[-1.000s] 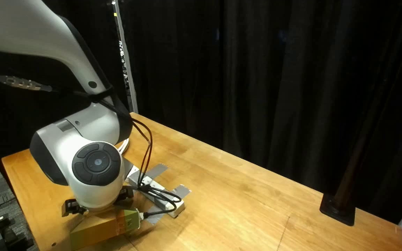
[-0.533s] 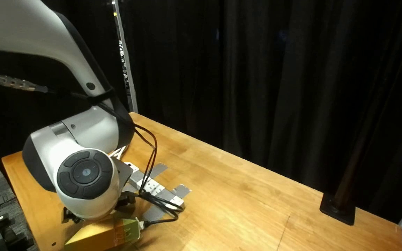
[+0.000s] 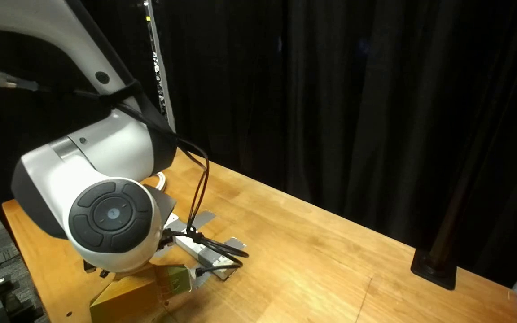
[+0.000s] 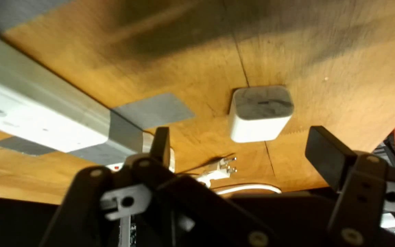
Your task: Plug the charger head into the extension cable
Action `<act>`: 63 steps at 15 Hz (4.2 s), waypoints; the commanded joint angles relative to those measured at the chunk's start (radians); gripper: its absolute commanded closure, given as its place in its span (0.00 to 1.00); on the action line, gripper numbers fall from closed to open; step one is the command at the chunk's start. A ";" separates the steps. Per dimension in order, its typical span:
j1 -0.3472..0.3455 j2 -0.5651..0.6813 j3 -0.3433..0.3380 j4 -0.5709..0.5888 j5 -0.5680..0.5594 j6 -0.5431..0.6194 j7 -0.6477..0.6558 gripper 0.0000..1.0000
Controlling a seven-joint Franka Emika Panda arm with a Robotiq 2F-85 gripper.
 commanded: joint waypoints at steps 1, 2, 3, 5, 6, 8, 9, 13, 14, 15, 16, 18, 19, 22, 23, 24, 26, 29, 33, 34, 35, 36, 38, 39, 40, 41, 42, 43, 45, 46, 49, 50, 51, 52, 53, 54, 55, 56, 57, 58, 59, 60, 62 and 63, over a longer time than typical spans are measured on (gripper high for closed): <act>-0.032 -0.066 -0.021 -0.032 -0.064 -0.100 -0.034 0.00; -0.038 -0.059 -0.023 -0.026 -0.086 -0.129 -0.035 0.00; -0.043 -0.053 -0.025 -0.020 -0.103 -0.154 -0.034 0.00; -0.050 -0.025 -0.023 -0.006 -0.139 -0.204 -0.035 0.00; -0.052 -0.012 -0.021 0.000 -0.155 -0.229 -0.035 0.00; -0.052 0.011 -0.015 0.009 -0.164 -0.260 -0.035 0.00; -0.047 0.019 -0.011 0.009 -0.147 -0.253 -0.035 0.00; -0.039 0.073 0.007 0.028 -0.101 -0.229 -0.035 0.00; -0.038 0.083 0.011 0.033 -0.083 -0.226 -0.035 0.00; -0.076 0.091 0.056 0.040 -0.060 -0.205 -0.035 0.00; -0.081 0.098 0.070 0.047 -0.029 -0.194 -0.035 0.00; -0.093 0.116 0.098 0.064 0.017 -0.172 -0.035 0.00; -0.097 0.128 0.109 0.074 0.026 -0.165 -0.035 0.00; -0.113 0.153 0.132 0.097 0.049 -0.139 -0.037 0.00; -0.118 0.160 0.138 0.103 0.056 -0.126 -0.037 0.00; -0.123 0.168 0.143 0.110 0.061 -0.111 -0.037 0.00; -0.135 0.183 0.153 0.120 0.062 -0.085 -0.037 0.00; -0.159 0.193 0.175 0.127 0.059 -0.053 -0.037 0.00; -0.181 0.198 0.199 0.127 0.046 -0.020 -0.036 0.30; -0.186 0.197 0.204 0.129 0.044 -0.013 -0.036 0.40; -0.189 0.196 0.207 0.130 0.037 -0.004 -0.036 0.47; -0.195 0.199 0.209 0.135 0.028 -0.003 -0.036 0.56; -0.200 0.195 0.214 0.135 0.029 0.008 -0.036 0.71; -0.205 0.195 0.216 0.137 0.021 0.008 -0.036 0.74; -0.205 0.195 0.217 0.134 0.022 0.013 -0.036 0.74; -0.193 0.201 0.207 0.131 0.019 0.023 -0.036 0.74; -0.180 0.213 0.195 0.131 0.005 0.025 -0.036 0.74; -0.090 0.211 0.113 0.128 0.009 0.011 -0.020 0.74; -0.038 0.182 0.087 0.111 -0.023 0.052 0.028 0.74; -0.009 0.162 0.076 0.099 -0.035 0.072 0.054 0.74; 0.065 0.092 0.063 0.051 -0.054 0.163 0.131 0.74; 0.088 0.071 0.064 0.035 -0.069 0.202 0.169 0.74; 0.111 0.050 0.071 0.019 -0.074 0.251 0.208 0.74; 0.131 0.040 0.077 0.007 -0.088 0.302 0.249 0.74; 0.155 0.030 0.083 -0.003 -0.113 0.349 0.307 0.74; 0.191 0.024 0.077 -0.010 -0.136 0.392 0.367 0.74; 0.222 0.025 0.073 -0.014 -0.166 0.439 0.431 0.74; 0.256 0.026 0.066 -0.022 -0.209 0.479 0.507 0.74; 0.293 0.034 0.050 -0.028 -0.272 0.509 0.592 0.74; 0.333 0.049 0.028 -0.032 -0.329 0.535 0.668 0.74; 0.377 0.060 0.004 -0.034 -0.386 0.565 0.750 0.74; 0.428 0.072 -0.032 -0.037 -0.444 0.584 0.830 0.74; 0.545 0.094 -0.131 -0.043 -0.573 0.592 0.994 0.74; 0.609 0.104 -0.195 -0.042 -0.646 0.575 1.077 0.74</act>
